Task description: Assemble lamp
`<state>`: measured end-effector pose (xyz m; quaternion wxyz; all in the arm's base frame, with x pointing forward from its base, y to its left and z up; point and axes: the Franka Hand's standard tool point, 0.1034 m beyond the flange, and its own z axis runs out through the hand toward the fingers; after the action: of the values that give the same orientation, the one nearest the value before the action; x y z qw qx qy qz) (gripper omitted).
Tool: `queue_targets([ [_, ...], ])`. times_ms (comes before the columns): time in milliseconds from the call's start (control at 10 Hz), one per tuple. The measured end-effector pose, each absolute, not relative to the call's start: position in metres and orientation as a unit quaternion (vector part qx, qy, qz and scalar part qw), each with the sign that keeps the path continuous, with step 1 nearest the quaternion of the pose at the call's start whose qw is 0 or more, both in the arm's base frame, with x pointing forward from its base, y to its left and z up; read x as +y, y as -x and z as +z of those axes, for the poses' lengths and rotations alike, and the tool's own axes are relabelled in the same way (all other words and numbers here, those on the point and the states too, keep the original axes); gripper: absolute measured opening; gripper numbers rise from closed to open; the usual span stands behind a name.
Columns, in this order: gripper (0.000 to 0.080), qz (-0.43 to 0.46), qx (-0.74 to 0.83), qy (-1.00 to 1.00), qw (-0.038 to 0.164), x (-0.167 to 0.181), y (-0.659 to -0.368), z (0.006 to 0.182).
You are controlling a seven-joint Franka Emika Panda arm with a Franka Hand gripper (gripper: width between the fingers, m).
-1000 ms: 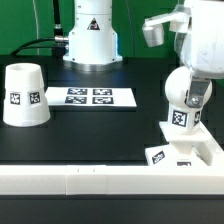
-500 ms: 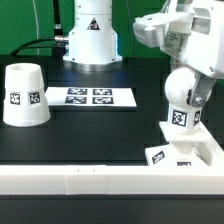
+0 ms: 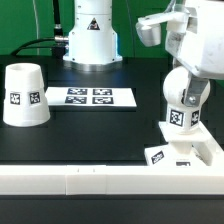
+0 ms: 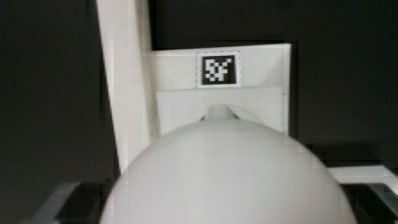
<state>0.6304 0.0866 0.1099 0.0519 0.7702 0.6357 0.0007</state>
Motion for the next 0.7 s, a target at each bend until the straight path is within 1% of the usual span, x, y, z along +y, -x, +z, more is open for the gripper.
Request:
queue_targets([
  [300,0.0576,0.011,0.517,-0.855,0.038,0.0870,-0.6298,0.1097],
  [400,0.0576,0.013,0.461,-0.887,0.030,0.0881,-0.6298,0.1096],
  [700,0.0577,0.014,0.375,-0.926,0.028,0.0887,-0.6303,0.1095],
])
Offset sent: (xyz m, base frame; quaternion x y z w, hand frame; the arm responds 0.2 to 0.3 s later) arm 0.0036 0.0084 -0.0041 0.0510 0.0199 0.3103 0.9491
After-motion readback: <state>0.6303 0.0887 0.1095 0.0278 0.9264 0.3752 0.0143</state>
